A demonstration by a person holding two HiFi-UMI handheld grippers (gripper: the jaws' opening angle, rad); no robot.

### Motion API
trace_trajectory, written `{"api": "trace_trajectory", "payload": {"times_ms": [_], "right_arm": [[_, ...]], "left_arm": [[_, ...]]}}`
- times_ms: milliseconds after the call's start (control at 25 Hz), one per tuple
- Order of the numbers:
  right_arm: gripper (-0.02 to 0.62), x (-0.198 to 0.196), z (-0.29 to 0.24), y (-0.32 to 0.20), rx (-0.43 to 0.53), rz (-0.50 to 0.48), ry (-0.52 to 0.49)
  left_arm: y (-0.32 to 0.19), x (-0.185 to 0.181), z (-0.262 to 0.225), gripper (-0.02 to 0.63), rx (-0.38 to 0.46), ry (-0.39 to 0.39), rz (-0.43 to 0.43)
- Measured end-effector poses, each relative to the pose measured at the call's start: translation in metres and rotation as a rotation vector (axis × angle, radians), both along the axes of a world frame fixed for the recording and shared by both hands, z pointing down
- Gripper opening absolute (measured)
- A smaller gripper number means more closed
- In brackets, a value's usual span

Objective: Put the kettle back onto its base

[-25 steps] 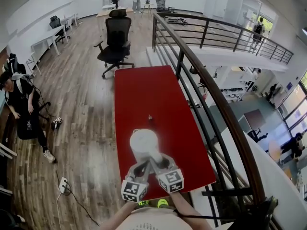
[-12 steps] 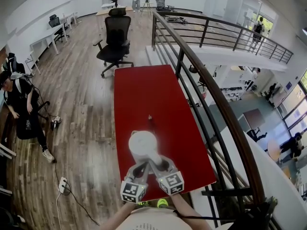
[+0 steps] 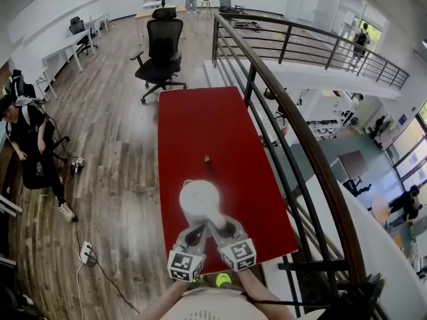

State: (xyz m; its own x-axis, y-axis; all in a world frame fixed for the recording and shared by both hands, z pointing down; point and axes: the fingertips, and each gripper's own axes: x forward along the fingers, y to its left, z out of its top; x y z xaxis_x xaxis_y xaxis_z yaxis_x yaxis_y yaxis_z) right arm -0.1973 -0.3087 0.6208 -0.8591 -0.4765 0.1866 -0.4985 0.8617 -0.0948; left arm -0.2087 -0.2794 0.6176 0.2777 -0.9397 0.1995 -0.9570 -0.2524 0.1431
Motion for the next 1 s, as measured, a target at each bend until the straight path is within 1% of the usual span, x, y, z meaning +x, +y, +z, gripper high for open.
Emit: {"api": "trace_trajectory", "payload": {"times_ms": [240,640,800,1000], "right_arm": [[0.129,0.008,0.002,0.011,0.017,-0.018,-0.009],[0.13,0.011,0.006,0.022,0.047,-0.038,-0.01],[0.13,0.014,0.005,0.022,0.054,-0.041,-0.018],[0.13,0.016,0.003,0.026,0.06,-0.092,-0.005]], "left_arm": [[0.01,0.008,0.004,-0.008,-0.01,0.008,-0.02],[0.026,0.007,0.007,-0.008,-0.028,0.021,-0.077],[0.026,0.008,0.007,-0.008,-0.026,0.024,-0.08],[0.027,0.013,0.007,-0.008,-0.015,0.036,-0.073]]}}
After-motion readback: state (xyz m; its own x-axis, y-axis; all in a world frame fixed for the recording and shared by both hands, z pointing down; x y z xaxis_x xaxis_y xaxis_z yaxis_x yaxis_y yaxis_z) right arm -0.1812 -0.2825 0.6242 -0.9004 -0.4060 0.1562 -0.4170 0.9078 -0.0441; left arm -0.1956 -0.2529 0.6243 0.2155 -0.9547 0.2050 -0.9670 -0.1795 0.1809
